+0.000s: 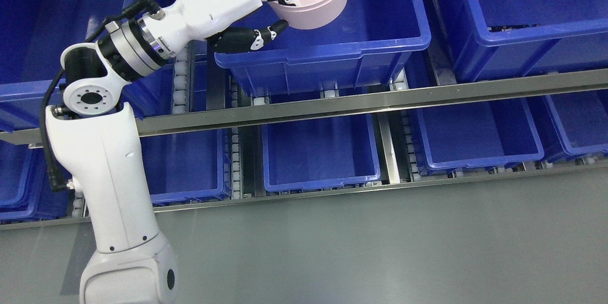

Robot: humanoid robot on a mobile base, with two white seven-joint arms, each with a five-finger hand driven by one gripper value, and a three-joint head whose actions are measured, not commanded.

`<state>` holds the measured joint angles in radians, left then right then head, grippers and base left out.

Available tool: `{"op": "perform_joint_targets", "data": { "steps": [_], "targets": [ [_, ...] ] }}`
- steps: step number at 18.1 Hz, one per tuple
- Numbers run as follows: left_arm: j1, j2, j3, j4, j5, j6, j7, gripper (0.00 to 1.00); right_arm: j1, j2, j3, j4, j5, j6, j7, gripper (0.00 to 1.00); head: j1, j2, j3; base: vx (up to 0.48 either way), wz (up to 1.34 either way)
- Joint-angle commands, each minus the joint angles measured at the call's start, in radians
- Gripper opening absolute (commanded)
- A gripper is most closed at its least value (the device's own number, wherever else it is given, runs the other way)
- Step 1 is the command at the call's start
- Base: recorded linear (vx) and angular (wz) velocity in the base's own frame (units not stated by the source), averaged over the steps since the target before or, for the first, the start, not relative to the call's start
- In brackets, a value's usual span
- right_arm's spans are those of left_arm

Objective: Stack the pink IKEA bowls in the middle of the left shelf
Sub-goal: 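Carry the stacked bowls over a blue bin on the middle shelf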

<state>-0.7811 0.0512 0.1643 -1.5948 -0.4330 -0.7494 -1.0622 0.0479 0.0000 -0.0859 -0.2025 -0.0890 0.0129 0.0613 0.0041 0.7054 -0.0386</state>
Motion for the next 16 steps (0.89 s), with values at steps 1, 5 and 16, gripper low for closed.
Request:
{"op": "perform_joint_targets", "data": {
  "steps": [1,5,16],
  "targets": [
    [0.008,0.006,-0.005,0.116,-0.064,0.016,0.001,0.05,0.0,-0.017,0.0,0.0,0.0,-0.001,0.0,1.0,0.0,0.0,0.0,0.0,0.0],
    [-0.01,0.004,-0.012,0.192,-0.108,0.056,0.004,0.05,0.0,-0.017,0.0,0.0,0.0,-0.001,0.0,1.0,0.0,0.0,0.0,-0.01,-0.04],
    [-0.107,-0.033,-0.014,0.36,-0.196,0.074,0.021,0.07,0.0,-0.017,0.0,0.0,0.0,-0.001,0.0,1.0,0.0,0.0,0.0,-0.001,0.0]
  ]
}}
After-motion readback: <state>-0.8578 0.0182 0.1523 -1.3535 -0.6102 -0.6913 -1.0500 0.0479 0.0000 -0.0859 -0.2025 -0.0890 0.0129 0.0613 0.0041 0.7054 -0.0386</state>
